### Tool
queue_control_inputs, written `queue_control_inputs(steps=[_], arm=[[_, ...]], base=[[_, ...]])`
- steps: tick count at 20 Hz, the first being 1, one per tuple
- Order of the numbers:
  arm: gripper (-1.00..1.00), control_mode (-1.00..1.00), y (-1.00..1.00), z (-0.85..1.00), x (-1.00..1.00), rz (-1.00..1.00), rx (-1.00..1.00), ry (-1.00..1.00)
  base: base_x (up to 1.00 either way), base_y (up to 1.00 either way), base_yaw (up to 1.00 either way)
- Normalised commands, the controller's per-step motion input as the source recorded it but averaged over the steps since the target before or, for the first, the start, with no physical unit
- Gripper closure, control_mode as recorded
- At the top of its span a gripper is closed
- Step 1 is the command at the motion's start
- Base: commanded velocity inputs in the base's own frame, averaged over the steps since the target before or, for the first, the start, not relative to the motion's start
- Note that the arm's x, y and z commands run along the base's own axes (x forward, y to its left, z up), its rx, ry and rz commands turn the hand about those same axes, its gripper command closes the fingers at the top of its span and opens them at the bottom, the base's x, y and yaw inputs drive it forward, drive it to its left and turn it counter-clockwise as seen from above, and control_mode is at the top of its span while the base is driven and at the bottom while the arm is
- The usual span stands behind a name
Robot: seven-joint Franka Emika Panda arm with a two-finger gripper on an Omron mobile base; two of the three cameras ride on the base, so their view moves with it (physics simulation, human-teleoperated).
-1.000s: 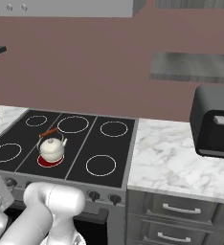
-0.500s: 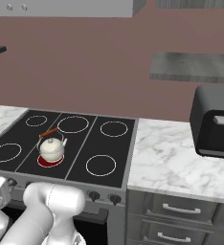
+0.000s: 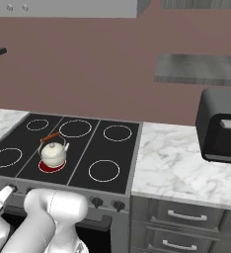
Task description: Lower the heat of the kettle.
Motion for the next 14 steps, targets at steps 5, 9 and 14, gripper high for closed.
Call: queue_control_inputs(steps=[5,9,14], arm=[[1.00,-1.00,0.00,0.04,0.00,0.00,0.33,0.00],[1.00,-1.00,0.00,0.01,0.00,0.00,0.31,0.00],[1.00,-1.00,0.00,0.01,0.00,0.00,0.29,0.00]], base=[[0.00,0.00,0.00],[0.00,0.00,0.00],[0.00,0.00,0.00]])
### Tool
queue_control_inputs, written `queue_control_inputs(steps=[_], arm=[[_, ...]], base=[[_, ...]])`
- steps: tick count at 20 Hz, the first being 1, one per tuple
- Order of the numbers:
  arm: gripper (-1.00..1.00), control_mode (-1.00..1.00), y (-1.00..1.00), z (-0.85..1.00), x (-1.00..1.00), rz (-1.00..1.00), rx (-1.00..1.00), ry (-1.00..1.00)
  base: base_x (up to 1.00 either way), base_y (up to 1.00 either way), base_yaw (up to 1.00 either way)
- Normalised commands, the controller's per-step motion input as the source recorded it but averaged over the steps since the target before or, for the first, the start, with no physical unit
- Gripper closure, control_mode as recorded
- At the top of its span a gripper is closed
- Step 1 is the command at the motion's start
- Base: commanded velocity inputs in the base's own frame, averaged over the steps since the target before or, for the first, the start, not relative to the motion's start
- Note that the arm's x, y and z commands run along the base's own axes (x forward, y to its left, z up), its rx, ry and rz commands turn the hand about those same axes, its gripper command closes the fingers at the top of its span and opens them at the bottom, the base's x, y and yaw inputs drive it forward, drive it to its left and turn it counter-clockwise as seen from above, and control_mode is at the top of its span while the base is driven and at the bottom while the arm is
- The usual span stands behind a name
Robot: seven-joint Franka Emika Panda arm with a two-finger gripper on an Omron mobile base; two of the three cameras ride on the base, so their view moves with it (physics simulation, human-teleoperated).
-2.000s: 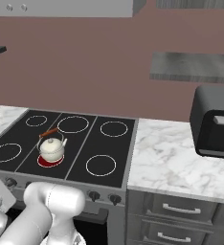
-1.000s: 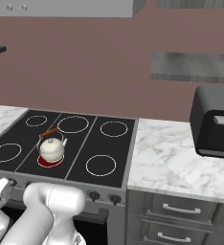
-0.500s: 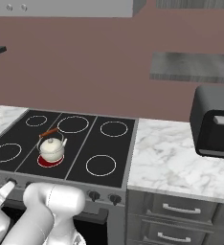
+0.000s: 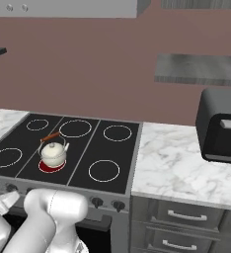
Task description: Lower the heat of the kettle.
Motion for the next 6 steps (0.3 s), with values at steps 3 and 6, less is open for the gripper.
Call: queue_control_inputs(steps=[3,6], arm=[[1.00,-1.00,0.00,0.01,0.00,0.00,0.29,0.00],[1.00,-1.00,0.00,0.01,0.00,0.00,0.30,0.00]], base=[[0.00,0.00,0.00],[0.00,0.00,0.00]])
